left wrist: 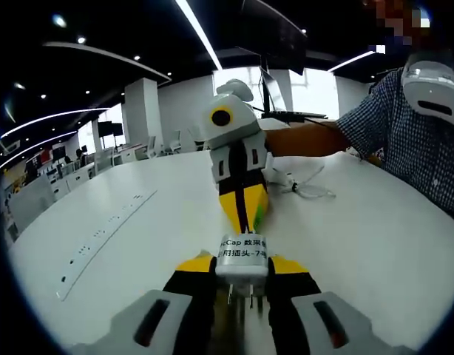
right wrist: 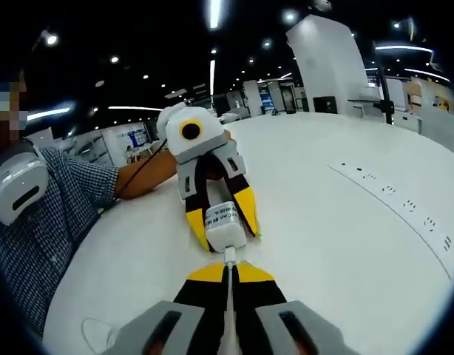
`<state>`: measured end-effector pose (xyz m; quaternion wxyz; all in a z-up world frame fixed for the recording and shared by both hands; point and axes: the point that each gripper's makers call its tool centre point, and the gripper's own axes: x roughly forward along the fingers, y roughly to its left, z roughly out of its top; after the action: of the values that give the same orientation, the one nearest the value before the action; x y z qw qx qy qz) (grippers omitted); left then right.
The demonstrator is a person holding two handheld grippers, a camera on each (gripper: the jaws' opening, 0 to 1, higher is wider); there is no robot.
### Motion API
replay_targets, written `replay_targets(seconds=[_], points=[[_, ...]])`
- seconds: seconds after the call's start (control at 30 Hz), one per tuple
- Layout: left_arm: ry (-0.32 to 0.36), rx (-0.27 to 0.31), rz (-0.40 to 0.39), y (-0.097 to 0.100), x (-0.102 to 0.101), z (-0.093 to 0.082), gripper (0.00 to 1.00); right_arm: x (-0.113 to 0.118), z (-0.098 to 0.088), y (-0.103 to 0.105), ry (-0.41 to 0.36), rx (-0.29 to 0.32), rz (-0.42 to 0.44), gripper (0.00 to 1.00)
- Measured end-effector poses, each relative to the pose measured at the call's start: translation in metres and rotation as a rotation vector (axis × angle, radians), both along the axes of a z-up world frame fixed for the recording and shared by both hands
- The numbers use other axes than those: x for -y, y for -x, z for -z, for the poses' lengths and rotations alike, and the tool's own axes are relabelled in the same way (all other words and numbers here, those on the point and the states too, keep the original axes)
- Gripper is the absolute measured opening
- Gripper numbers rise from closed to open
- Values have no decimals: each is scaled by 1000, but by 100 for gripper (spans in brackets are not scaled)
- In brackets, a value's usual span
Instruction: Plug the desk Type‑C cable into the charger adapter.
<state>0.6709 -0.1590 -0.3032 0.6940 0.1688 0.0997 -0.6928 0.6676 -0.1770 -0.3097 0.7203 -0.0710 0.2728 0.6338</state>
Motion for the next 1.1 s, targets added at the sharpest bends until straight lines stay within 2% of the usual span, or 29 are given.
replay_targets(seconds=[0.07,0.13,0.27,0.43,0.53,0.57,0.87,1.1], points=[[-4,0,0,0,0,0,27,-1,-1,0,-2,11,-6,6],[-2,-3,-1,0,0,0,27,-1,0,0,12,53,-24,6],[1,-6,-4,0,0,0,27,-2,-2,0,18,211,-83,6],[2,-17,-7,-1,0,0,27,-2,1,-1,13,218,-87,6],[11,-20,-6,-1,-1,1,27,-2,6,-2,37,245,-97,8],[15,-23,-6,-1,0,1,27,-4,2,-2,15,268,-102,9],[21,-32,-8,-1,1,1,27,-5,-2,0,-27,238,-83,9],[19,-35,1,-1,1,1,27,-4,-1,-2,-10,237,-82,8]])
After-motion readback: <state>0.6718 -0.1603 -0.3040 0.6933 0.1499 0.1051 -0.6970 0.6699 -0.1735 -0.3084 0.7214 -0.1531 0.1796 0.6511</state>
